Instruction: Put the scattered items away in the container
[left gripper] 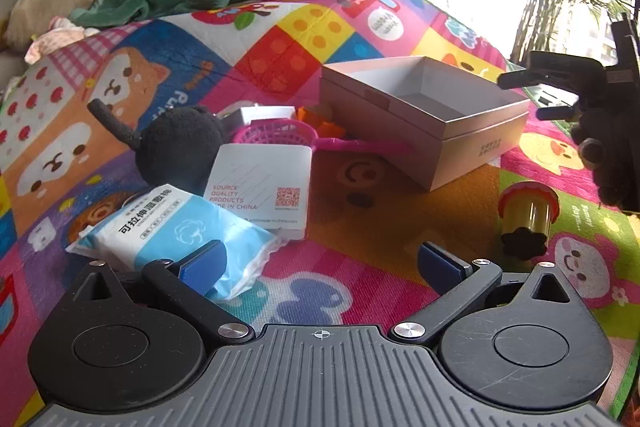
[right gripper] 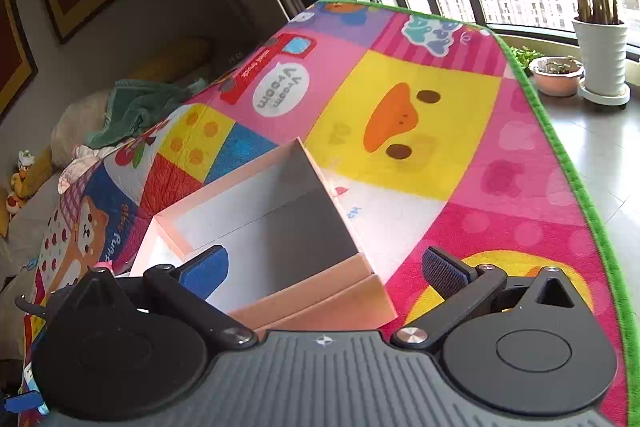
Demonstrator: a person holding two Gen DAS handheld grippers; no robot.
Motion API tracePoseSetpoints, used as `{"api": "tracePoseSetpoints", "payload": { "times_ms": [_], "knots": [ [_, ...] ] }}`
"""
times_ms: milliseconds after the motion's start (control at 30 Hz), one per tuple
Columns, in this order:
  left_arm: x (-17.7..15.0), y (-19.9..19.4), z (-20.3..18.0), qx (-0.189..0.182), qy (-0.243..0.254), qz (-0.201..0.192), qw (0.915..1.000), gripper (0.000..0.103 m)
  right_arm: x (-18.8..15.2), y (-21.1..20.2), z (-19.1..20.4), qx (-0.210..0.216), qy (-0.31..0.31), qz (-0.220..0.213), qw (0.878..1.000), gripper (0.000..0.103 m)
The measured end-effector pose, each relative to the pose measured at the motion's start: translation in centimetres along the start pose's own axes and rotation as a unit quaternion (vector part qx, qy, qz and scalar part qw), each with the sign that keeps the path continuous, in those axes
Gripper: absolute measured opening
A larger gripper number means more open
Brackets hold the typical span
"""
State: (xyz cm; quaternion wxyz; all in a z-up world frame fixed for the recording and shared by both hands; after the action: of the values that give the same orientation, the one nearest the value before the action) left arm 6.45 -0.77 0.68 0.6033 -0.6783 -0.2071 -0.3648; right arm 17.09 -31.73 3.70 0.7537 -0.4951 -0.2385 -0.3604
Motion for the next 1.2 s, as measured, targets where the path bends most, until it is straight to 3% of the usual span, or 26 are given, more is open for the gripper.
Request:
{"api": "tracePoseSetpoints", "payload": {
  "times_ms": [67,233,500,567,700,933,1100,1133,1200],
  "knots": [
    [-0.1,-0.1,0.1,0.0,0.004,-0.002,1.0,0.103,-0.6,0.4,2.2,-0.002,-0.025,-0.006,1.0,0.103],
    [-0.1,0.0,0.3,0.001,0.009,-0.004,1.0,0.103,-1.3,1.2,6.5,0.055,-0.059,0.018,0.997,0.103],
    [-0.4,-2.0,1.3,0.005,0.008,-0.026,0.9996,0.103,-3.0,-2.0,7.4,0.0,-0.14,-0.013,0.99,0.103],
    [-0.4,-2.5,1.9,0.025,0.013,-0.036,0.999,0.103,-4.2,-3.5,7.2,-0.007,-0.161,-0.008,0.987,0.103],
    [-0.1,-1.9,3.2,0.101,0.017,-0.03,0.9943,0.103,-6.5,-5.9,6.7,0.011,-0.161,0.013,0.987,0.103],
    [-1.2,-0.5,5.8,0.167,0.042,0.011,0.9849,0.103,-9.1,-6.9,7.1,0.006,-0.175,0.022,0.984,0.103],
    [-2.0,-1.9,9.6,0.214,0.017,0.019,0.9765,0.103,-10.8,-6.5,6.8,-0.002,-0.168,0.038,0.985,0.103],
    [-2.0,-2.4,10.1,0.204,0.001,0.013,0.979,0.103,-11.1,-6.5,6.6,0.002,-0.158,0.042,0.986,0.103],
    [-1.5,-3.1,10.5,0.142,-0.04,0.001,0.9891,0.103,-11.4,-6.6,6.3,0.008,-0.141,0.048,0.989,0.103]
  ]
}}
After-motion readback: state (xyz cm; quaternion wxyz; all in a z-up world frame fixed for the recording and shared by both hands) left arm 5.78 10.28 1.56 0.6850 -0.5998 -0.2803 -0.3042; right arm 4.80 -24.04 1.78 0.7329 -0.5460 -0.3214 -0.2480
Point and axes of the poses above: each gripper's, at about its wrist camera, not at the fingertips, and y roughly the way its jaws point, z to its left, x to its top, the point moved 4 cm from there along y, roughly the way its jaws point, and after that the axes turned 6 degrees about z, right-handed, at the moved point
